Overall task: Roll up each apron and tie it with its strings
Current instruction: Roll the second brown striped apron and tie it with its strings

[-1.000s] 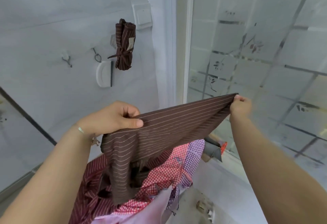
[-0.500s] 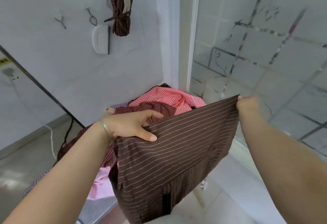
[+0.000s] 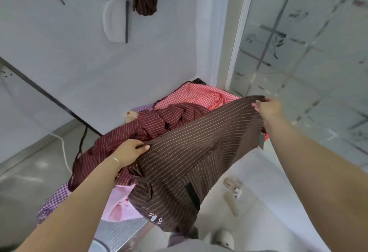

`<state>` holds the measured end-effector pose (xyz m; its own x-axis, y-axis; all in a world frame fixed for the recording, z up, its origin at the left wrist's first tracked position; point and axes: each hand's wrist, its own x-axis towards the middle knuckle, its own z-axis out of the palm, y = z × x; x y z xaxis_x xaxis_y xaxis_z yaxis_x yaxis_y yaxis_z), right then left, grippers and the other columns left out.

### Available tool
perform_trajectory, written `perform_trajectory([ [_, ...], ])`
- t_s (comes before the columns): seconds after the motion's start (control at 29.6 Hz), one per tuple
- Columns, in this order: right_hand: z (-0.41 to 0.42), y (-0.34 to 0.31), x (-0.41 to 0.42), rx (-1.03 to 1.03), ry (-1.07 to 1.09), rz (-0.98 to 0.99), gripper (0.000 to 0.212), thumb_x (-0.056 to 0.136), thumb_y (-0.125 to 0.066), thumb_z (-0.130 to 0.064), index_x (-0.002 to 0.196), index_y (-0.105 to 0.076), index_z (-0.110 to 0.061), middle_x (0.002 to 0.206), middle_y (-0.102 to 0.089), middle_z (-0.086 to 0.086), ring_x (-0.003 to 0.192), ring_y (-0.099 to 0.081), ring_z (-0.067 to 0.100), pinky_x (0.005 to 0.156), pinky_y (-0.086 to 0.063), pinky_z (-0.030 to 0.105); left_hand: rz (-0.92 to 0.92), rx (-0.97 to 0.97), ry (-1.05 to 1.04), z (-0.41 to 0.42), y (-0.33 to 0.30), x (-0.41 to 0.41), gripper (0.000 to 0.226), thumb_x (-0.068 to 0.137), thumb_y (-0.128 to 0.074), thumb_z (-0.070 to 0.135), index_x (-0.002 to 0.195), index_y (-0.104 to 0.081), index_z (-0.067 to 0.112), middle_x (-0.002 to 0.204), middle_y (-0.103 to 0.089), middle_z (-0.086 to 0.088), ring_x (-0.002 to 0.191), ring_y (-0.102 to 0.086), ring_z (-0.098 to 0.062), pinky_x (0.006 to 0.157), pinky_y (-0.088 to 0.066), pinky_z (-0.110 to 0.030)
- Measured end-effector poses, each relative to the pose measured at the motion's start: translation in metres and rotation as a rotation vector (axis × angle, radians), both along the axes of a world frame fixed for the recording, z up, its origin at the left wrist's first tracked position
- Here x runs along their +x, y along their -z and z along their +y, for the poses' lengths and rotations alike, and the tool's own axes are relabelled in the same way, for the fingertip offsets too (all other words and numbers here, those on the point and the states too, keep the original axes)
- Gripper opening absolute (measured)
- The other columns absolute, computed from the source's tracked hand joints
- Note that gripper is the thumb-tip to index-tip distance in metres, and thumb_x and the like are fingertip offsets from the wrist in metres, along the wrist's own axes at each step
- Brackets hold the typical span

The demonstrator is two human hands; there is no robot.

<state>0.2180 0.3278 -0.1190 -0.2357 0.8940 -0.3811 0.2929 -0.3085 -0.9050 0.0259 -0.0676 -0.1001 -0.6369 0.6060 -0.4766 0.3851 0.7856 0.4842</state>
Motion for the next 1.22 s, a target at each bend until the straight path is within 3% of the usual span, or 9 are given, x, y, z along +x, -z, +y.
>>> perform_trajectory([
  [0.1, 0.006, -0.001, -0.037, 0.055, 0.003, -0.031, 0.026, 0.09, -0.06, -0.005, 0.115, -0.059, 0.0, 0.111, -0.066, 0.016, 0.087, -0.063, 0.021, 0.089, -0.053, 0.034, 0.044, -0.031, -0.031, 0.0, 0.012, -0.028, 0.037, 0.096, -0.053, 0.039, 0.078, -0.063, 0.009, 0.077, -0.063, -0.003, 0.076, -0.058, -0.02, 0.069, -0.041, -0.033],
  [0.2, -0.002, -0.017, -0.071, 0.196, -0.032, -0.067, 0.026, 0.093, -0.059, -0.016, 0.119, -0.06, -0.01, 0.116, -0.064, 0.011, 0.102, -0.061, 0.022, 0.091, -0.049, 0.034, 0.064, -0.003, -0.068, 0.007, 0.018, -0.049, 0.038, 0.097, -0.049, 0.041, 0.078, -0.061, 0.01, 0.078, -0.061, -0.002, 0.077, -0.057, -0.019, 0.069, -0.037, -0.032],
  [0.3, -0.032, -0.025, -0.106, 0.333, -0.196, -0.071, 0.072, 0.092, -0.063, -0.018, 0.151, -0.021, -0.015, 0.155, -0.026, 0.007, 0.137, -0.036, 0.02, 0.115, -0.03, 0.034, 0.072, -0.018, -0.115, 0.016, 0.028, -0.071, 0.04, 0.098, -0.047, 0.044, 0.079, -0.06, 0.011, 0.078, -0.06, -0.001, 0.077, -0.056, -0.019, 0.071, -0.038, -0.032],
  [0.37, -0.071, -0.019, -0.121, 0.465, -0.465, -0.175, 0.083, 0.09, -0.064, -0.013, 0.153, -0.011, -0.025, 0.161, -0.004, -0.002, 0.135, -0.041, 0.022, 0.113, -0.035, 0.042, 0.073, -0.047, -0.099, 0.021, 0.036, -0.078, 0.039, 0.098, -0.046, 0.045, 0.076, -0.057, 0.014, 0.077, -0.059, -0.001, 0.077, -0.056, -0.021, 0.07, -0.038, -0.033],
  [0.44, -0.124, -0.004, -0.137, 0.584, -0.825, -0.279, 0.069, 0.093, -0.057, -0.011, 0.151, -0.023, -0.027, 0.16, -0.013, -0.005, 0.118, -0.057, 0.02, 0.102, -0.048, 0.042, 0.068, -0.057, -0.063, 0.024, 0.044, -0.083, 0.037, 0.098, -0.045, 0.045, 0.076, -0.056, 0.017, 0.077, -0.059, 0.002, 0.077, -0.057, -0.02, 0.069, -0.039, -0.032],
  [0.61, -0.224, 0.032, -0.174, 0.552, -1.419, -0.34, 0.065, 0.093, -0.043, 0.003, 0.151, -0.026, -0.02, 0.153, -0.034, 0.006, 0.129, -0.047, 0.023, 0.107, -0.04, 0.035, 0.109, 0.038, 0.088, 0.034, 0.042, -0.075, 0.031, 0.098, -0.049, 0.038, 0.068, -0.05, 0.029, 0.07, -0.054, 0.01, 0.07, -0.053, -0.013, 0.063, -0.036, -0.028],
  [0.74, -0.231, 0.041, -0.191, 0.615, -1.396, -0.449, 0.03, 0.095, -0.045, -0.005, 0.122, -0.056, -0.007, 0.114, -0.055, 0.01, 0.098, -0.059, 0.028, 0.088, -0.047, 0.039, -0.146, 0.065, 0.129, 0.028, 0.027, -0.086, 0.021, 0.092, -0.061, 0.034, 0.081, -0.066, 0.016, 0.074, -0.065, 0.002, 0.069, -0.058, -0.012, 0.061, -0.041, -0.024],
  [0.91, -0.235, 0.046, -0.192, 0.653, -1.338, -0.401, 0.024, 0.098, -0.049, -0.013, 0.119, -0.059, -0.007, 0.116, -0.055, 0.009, 0.1, -0.058, 0.026, 0.089, -0.045, 0.032, -0.522, -0.138, 0.26, -0.001, -0.014, -0.12, 0.022, 0.088, -0.066, 0.029, 0.085, -0.063, 0.008, 0.068, -0.058, -0.007, 0.048, -0.043, -0.009, 0.052, -0.036, -0.019],
  [1.22, -0.231, 0.043, -0.197, 0.62, -1.197, -0.476, 0.022, 0.098, -0.05, -0.013, 0.115, -0.063, -0.009, 0.115, -0.057, 0.008, 0.102, -0.058, 0.025, 0.092, -0.046, 0.034, -0.141, -0.37, 0.19, -0.039, -0.087, -0.148, 0.029, 0.086, -0.067, 0.043, 0.075, -0.069, 0.015, 0.061, -0.063, 0.001, 0.045, -0.049, -0.007, 0.046, -0.039, -0.018],
])
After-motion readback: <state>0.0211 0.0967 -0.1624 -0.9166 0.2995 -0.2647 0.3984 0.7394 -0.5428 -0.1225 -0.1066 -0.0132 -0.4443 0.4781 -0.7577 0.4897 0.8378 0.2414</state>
